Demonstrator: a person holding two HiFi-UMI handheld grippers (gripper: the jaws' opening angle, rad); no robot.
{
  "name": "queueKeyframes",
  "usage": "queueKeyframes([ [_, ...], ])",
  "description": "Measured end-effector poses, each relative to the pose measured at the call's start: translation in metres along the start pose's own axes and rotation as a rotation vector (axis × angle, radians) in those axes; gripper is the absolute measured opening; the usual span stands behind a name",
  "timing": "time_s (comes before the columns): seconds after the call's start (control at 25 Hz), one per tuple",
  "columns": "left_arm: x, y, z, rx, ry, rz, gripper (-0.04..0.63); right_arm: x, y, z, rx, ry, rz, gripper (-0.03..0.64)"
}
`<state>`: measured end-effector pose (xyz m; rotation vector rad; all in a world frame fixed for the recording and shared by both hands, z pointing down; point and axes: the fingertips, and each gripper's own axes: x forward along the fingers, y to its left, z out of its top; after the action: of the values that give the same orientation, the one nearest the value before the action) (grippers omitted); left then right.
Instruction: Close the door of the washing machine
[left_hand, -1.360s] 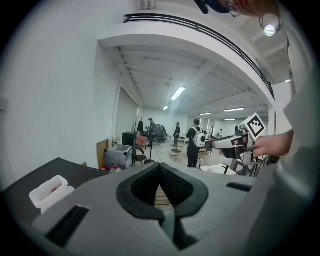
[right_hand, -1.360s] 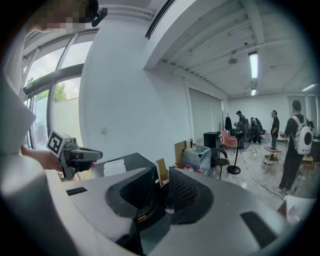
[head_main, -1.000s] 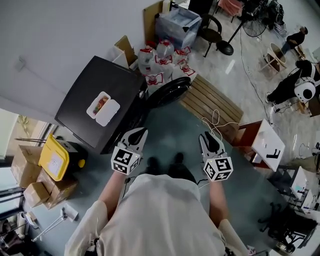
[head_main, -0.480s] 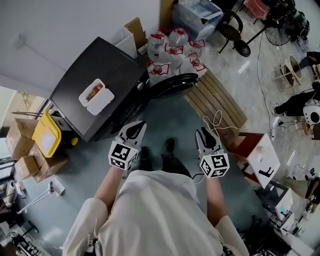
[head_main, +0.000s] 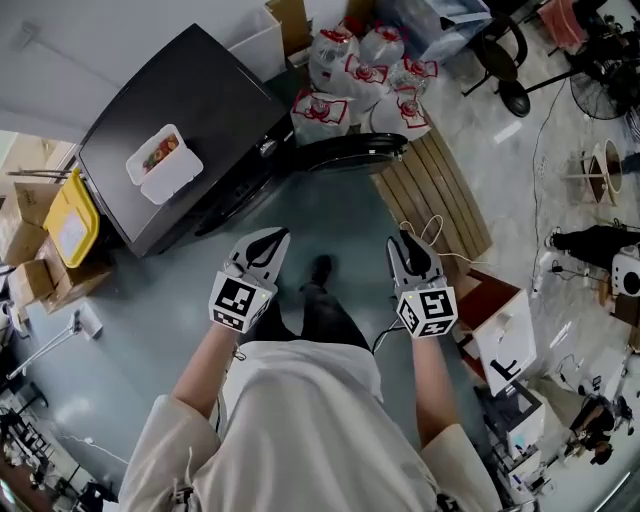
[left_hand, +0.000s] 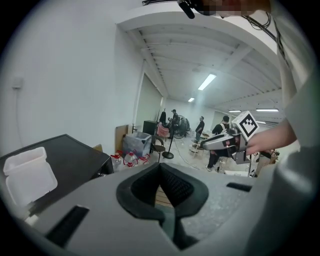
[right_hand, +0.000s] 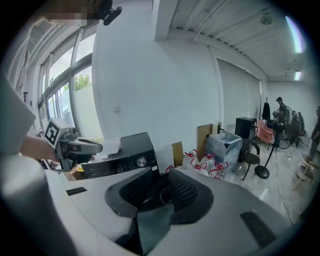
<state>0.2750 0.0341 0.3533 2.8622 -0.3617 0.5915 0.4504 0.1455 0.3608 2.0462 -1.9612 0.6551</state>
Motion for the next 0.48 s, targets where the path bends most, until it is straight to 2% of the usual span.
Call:
queueKeyframes([
  [0.48, 0.089, 0.022, -0.057, -0.058, 0.088, 0.038, 0.008, 0.119, -0.078, -0.045, -0.092, 0.125, 0.092, 0.144],
])
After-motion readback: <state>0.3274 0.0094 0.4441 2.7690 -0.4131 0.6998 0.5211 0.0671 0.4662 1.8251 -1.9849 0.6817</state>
